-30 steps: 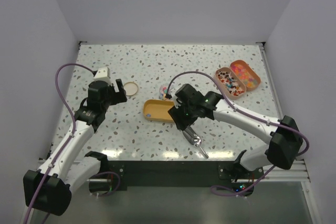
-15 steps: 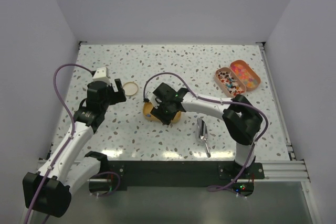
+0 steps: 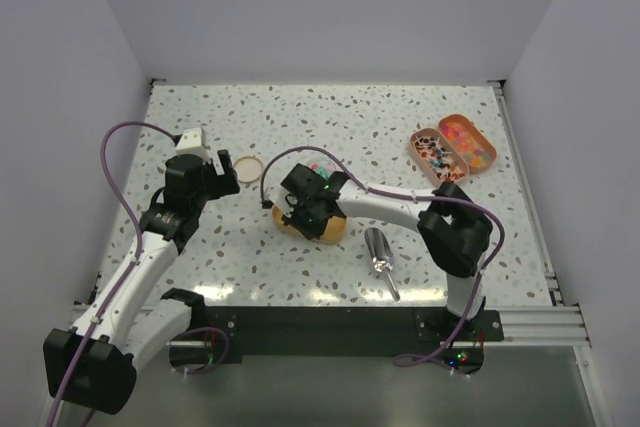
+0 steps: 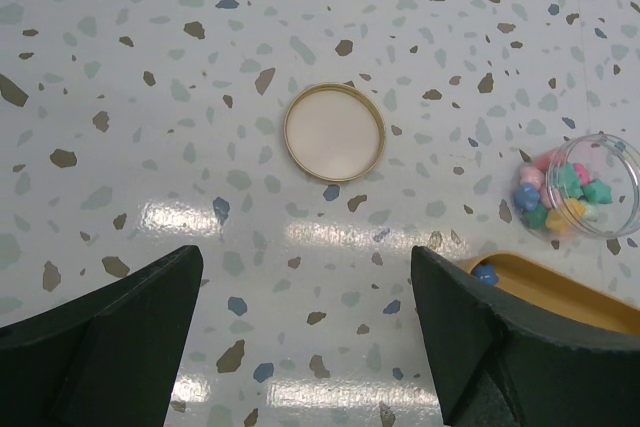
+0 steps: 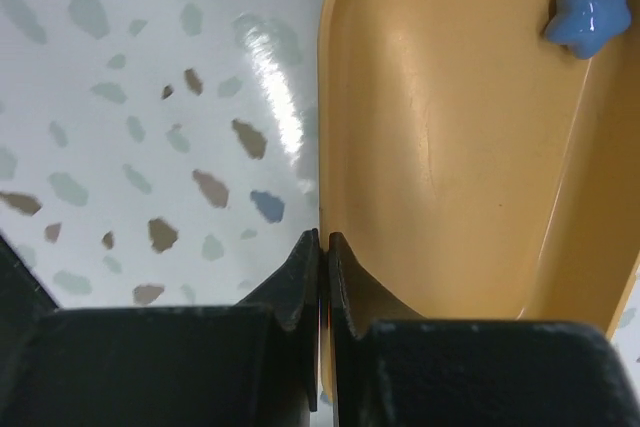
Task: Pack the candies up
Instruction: Pick up the storage box at the center of the board, then place the storage box at the center of the board.
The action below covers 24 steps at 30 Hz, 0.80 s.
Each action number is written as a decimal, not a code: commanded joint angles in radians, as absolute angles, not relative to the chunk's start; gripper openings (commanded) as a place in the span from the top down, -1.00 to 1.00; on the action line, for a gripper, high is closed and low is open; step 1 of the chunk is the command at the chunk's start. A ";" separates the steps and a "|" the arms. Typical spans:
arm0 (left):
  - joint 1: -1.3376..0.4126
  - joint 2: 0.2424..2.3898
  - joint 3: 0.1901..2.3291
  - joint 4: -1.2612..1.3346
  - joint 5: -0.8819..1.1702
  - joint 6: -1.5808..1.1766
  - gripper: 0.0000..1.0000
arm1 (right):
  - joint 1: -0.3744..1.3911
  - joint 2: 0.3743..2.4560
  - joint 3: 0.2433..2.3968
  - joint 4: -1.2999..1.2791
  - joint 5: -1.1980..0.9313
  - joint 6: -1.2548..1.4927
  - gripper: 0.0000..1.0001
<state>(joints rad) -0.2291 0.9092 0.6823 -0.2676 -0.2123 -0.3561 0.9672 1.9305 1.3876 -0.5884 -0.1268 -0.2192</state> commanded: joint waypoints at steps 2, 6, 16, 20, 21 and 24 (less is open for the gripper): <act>-0.218 0.905 0.683 -0.219 -0.209 -0.353 -0.80 | 0.974 1.732 1.382 -0.667 -0.178 -0.236 1.00; -0.215 0.910 0.683 -0.219 -0.206 -0.353 -0.80 | 0.965 1.608 1.368 -0.721 -0.030 -0.177 1.00; -0.212 0.911 0.683 -0.216 -0.190 -0.353 -0.80 | 0.888 1.483 1.281 -0.741 0.120 -0.180 1.00; -0.212 0.911 0.680 -0.216 -0.189 -0.353 -0.80 | 0.815 1.491 1.250 -0.726 0.066 -0.150 1.00; -0.212 0.914 0.680 -0.216 -0.187 -0.353 -0.80 | 0.813 1.496 1.250 -0.724 0.058 -0.150 1.00; -0.212 0.923 0.681 -0.215 -0.178 -0.353 -0.80 | 0.815 1.515 1.258 -0.729 0.005 -0.150 1.00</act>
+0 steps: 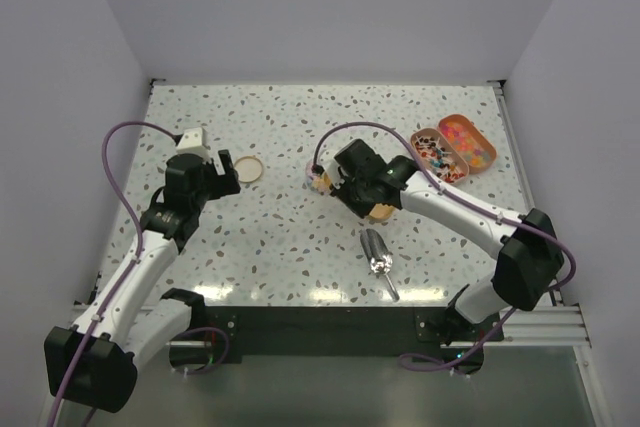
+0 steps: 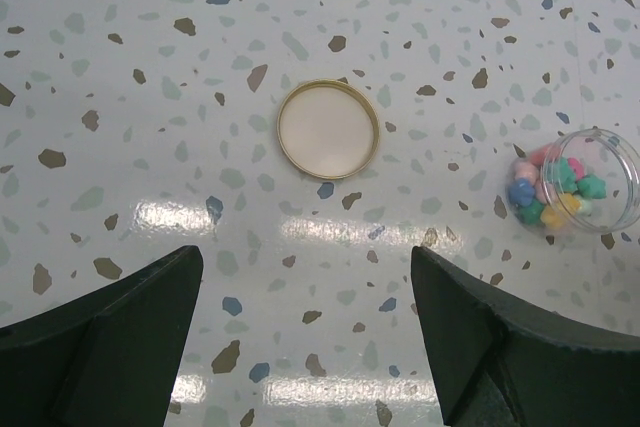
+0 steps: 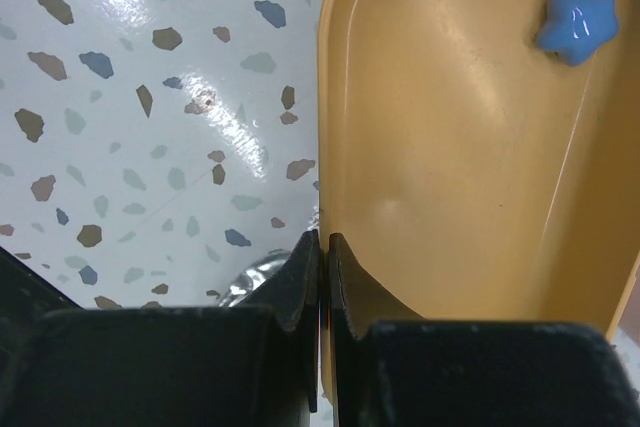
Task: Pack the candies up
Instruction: Place the storage box at the center of the board.
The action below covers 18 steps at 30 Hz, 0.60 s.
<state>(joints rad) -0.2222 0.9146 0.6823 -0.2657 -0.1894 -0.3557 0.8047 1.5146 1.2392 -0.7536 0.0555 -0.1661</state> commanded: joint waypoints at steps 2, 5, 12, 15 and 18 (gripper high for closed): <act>-0.212 0.927 0.683 -0.216 -0.175 -0.353 -0.80 | 0.813 1.516 1.235 -0.716 0.056 -0.130 1.00; -0.212 0.928 0.681 -0.218 -0.173 -0.353 -0.80 | 0.734 1.508 1.203 -0.687 0.060 -0.121 1.00; -0.212 0.934 0.683 -0.216 -0.169 -0.353 -0.80 | 0.579 1.557 1.178 -0.621 0.023 -0.083 1.00; -0.212 0.933 0.681 -0.216 -0.169 -0.351 -0.80 | 0.520 1.615 1.187 -0.574 0.020 -0.086 1.00; -0.212 0.931 0.681 -0.216 -0.167 -0.351 -0.80 | 0.480 1.680 1.200 -0.531 0.026 -0.092 1.00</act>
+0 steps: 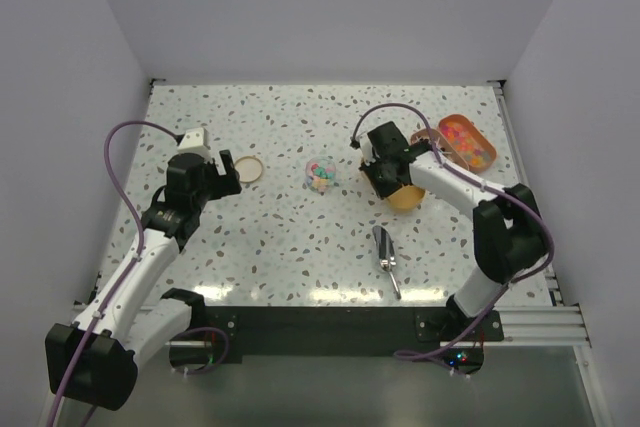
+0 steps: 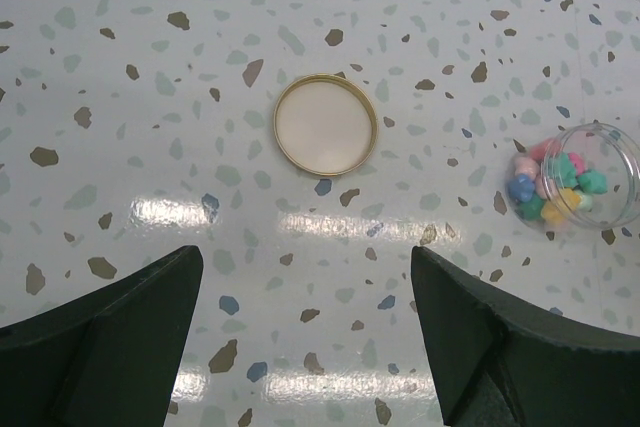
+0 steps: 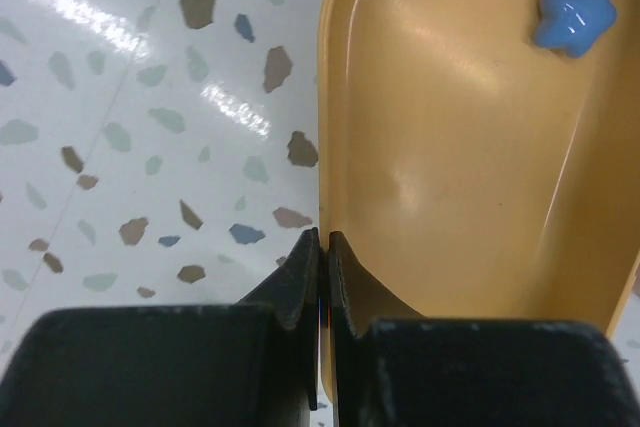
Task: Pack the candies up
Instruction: Place the storage box at the center of the board.
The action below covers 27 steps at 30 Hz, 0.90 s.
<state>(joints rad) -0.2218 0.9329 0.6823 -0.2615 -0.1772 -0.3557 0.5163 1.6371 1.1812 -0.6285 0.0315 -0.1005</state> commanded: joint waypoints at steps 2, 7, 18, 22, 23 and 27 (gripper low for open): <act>-0.212 0.931 0.681 -0.216 -0.167 -0.351 -0.80 | 0.462 1.707 1.210 -0.512 0.031 -0.100 1.00; -0.212 0.936 0.681 -0.213 -0.158 -0.351 -0.80 | 0.410 1.807 1.239 -0.505 0.015 -0.136 1.00; -0.212 0.936 0.683 -0.215 -0.156 -0.350 -0.80 | 0.368 1.878 1.262 -0.502 0.066 -0.199 1.00; -0.212 0.933 0.683 -0.215 -0.155 -0.348 -0.81 | 0.362 1.873 1.259 -0.515 0.077 -0.215 0.92; -0.212 0.931 0.681 -0.215 -0.155 -0.350 -0.81 | 0.362 1.867 1.259 -0.517 0.077 -0.215 0.82; -0.212 0.927 0.683 -0.215 -0.153 -0.348 -0.80 | 0.362 1.823 1.266 -0.537 0.067 -0.190 0.51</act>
